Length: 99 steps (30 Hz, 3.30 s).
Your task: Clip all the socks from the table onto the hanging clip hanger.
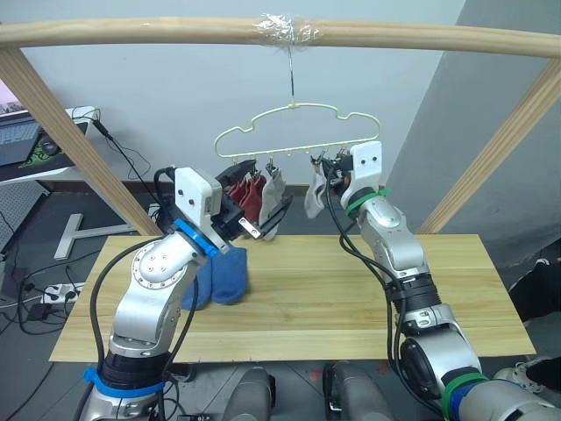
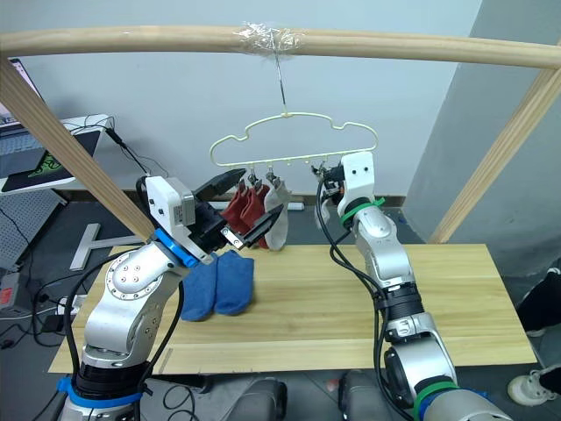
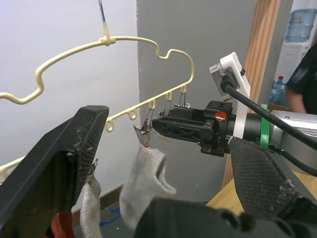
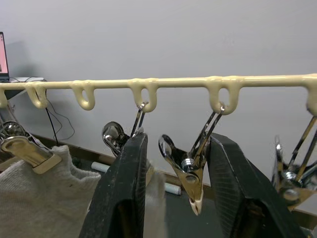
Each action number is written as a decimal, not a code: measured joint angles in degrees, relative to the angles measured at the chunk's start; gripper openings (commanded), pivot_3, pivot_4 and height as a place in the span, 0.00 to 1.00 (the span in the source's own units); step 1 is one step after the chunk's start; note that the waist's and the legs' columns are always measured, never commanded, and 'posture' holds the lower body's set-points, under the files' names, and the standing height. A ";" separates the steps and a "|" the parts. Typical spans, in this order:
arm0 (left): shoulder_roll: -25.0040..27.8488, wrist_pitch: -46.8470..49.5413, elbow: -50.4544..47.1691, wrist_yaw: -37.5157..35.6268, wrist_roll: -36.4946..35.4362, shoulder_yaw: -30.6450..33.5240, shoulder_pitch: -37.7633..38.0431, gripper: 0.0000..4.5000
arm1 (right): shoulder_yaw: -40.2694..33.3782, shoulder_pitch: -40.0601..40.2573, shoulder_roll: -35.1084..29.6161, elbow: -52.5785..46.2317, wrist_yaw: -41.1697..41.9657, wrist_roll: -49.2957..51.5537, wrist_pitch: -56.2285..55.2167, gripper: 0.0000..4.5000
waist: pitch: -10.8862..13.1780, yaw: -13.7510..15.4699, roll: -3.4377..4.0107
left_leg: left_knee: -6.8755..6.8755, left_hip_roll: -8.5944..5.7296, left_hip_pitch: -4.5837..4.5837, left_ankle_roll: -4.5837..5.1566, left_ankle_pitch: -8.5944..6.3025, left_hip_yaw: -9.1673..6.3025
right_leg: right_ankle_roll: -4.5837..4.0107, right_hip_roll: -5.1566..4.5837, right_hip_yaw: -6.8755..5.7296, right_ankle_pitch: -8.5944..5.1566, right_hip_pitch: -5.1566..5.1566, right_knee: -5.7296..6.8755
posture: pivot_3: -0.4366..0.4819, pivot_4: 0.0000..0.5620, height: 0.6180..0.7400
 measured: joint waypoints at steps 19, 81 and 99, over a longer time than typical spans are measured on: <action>0.02 0.33 -0.09 0.43 -0.20 0.00 -0.02 1.00 | -0.51 -0.23 -0.15 1.53 0.76 0.01 -1.00 0.00 | 0.00 0.04 0.01 | 0.00 0.00 0.00 0.00 0.00 0.01 | 0.00 0.00 0.01 0.00 0.00 -0.01 | 0.65 0.34 1.00; -5.94 -3.79 38.26 -1.14 15.85 -10.81 10.62 0.01 | -0.94 3.16 -10.80 -15.25 13.73 5.41 22.54 0.00 | 0.07 -0.64 0.10 | -0.05 -0.04 0.18 0.01 0.00 -0.23 | 0.02 -0.20 -0.07 -0.03 0.21 -0.10 | 0.54 0.35 1.00; -10.11 -27.46 26.16 0.00 19.12 -14.05 1.60 0.01 | -24.83 -11.06 -6.74 -13.57 6.29 26.74 69.20 0.00 | 0.06 -0.29 0.11 | -0.06 -0.08 -0.17 0.04 -0.02 -0.12 | 0.00 -0.19 -0.23 -0.01 0.02 -0.14 | 0.53 0.30 1.00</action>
